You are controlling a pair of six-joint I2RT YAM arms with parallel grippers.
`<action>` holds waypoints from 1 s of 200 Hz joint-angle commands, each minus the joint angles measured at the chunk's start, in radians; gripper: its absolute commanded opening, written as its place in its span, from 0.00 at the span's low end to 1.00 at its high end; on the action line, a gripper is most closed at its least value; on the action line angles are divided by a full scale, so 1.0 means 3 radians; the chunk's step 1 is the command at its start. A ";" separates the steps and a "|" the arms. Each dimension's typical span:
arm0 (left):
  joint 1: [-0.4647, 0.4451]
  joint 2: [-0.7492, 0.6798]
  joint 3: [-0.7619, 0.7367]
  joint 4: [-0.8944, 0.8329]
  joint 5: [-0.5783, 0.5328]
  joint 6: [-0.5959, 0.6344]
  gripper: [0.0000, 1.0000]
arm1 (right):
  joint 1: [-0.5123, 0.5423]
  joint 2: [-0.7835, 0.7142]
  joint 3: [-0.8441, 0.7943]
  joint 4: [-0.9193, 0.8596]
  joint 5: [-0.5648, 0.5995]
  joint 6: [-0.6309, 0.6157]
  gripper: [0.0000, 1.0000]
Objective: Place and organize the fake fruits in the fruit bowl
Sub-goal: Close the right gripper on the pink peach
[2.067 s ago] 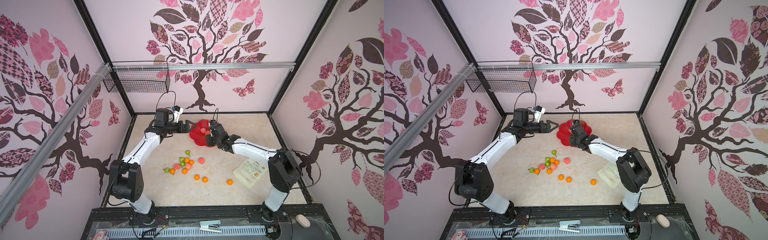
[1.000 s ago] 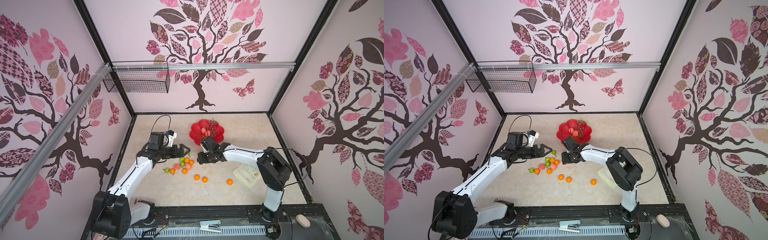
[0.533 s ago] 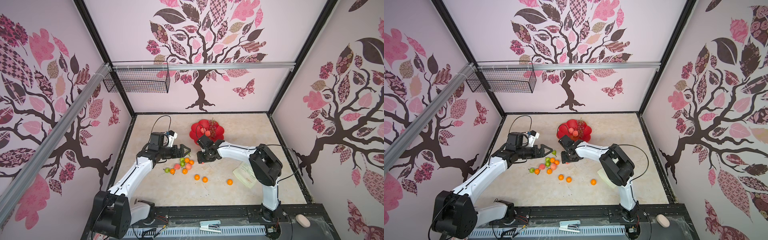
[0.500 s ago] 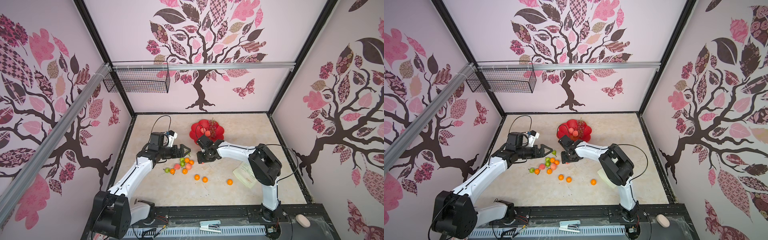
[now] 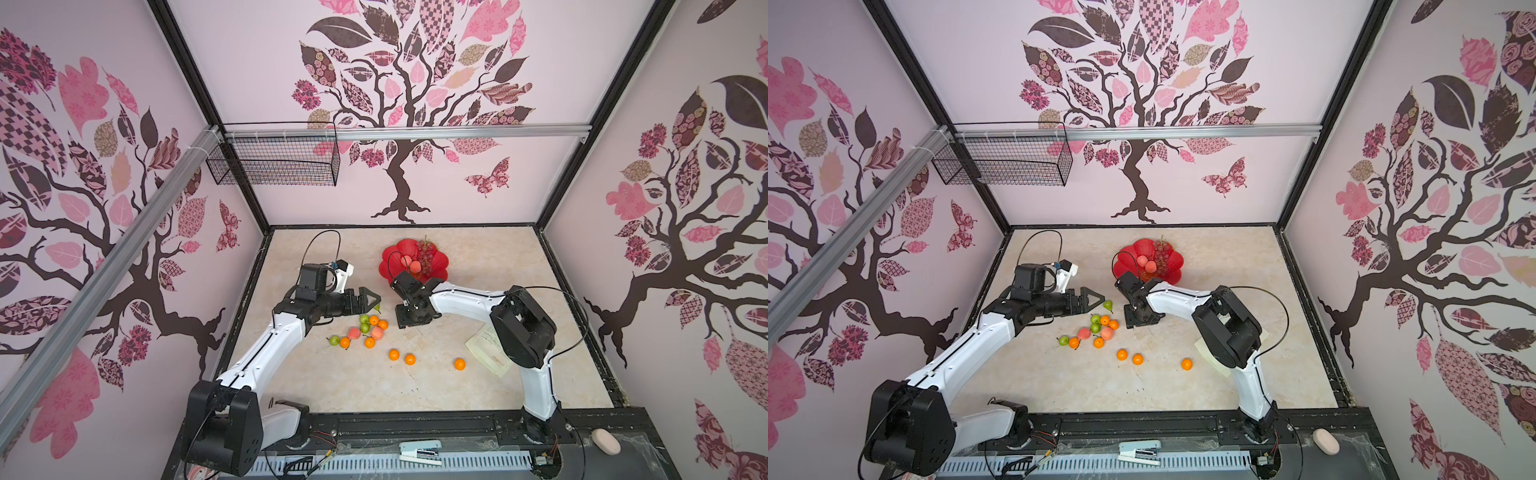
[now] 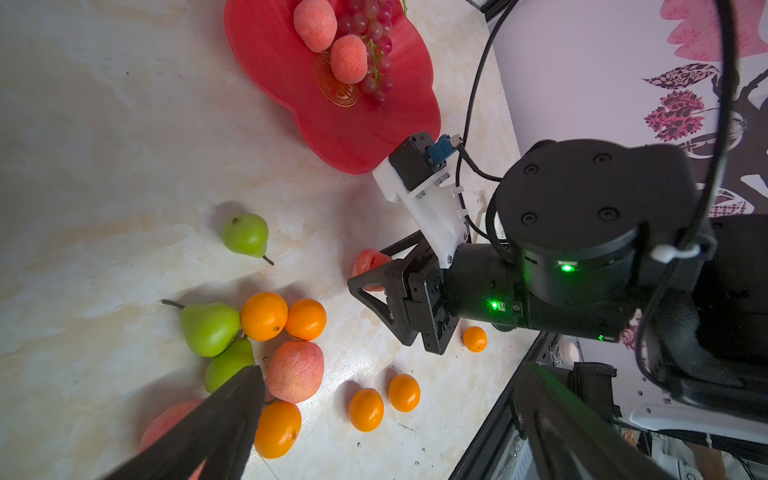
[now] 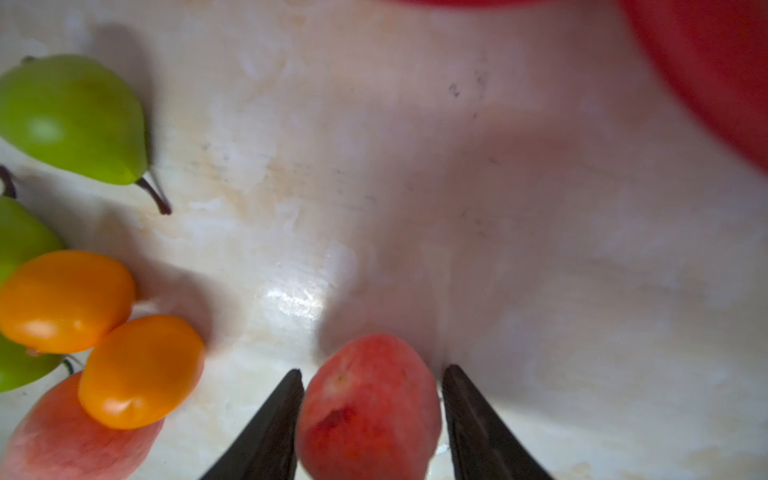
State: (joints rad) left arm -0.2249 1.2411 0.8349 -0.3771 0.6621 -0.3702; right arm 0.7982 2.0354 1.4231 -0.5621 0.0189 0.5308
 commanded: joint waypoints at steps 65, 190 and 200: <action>0.0019 0.0031 -0.0086 0.0107 0.0053 -0.0024 0.98 | 0.0020 0.0105 0.0093 -0.0112 0.0088 -0.0021 0.55; 0.0018 -0.0064 -0.0119 0.0173 0.0019 -0.0043 0.98 | 0.0023 -0.0091 -0.0052 -0.0075 0.0161 0.0015 0.47; 0.0016 -0.0064 -0.0124 0.0163 0.0004 -0.0040 0.98 | 0.0020 -0.0104 -0.0041 -0.0102 0.0152 0.0020 0.46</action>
State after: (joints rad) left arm -0.2230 1.2407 0.8223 -0.3378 0.6670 -0.3916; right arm 0.7994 2.0335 1.4166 -0.5575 0.0460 0.5282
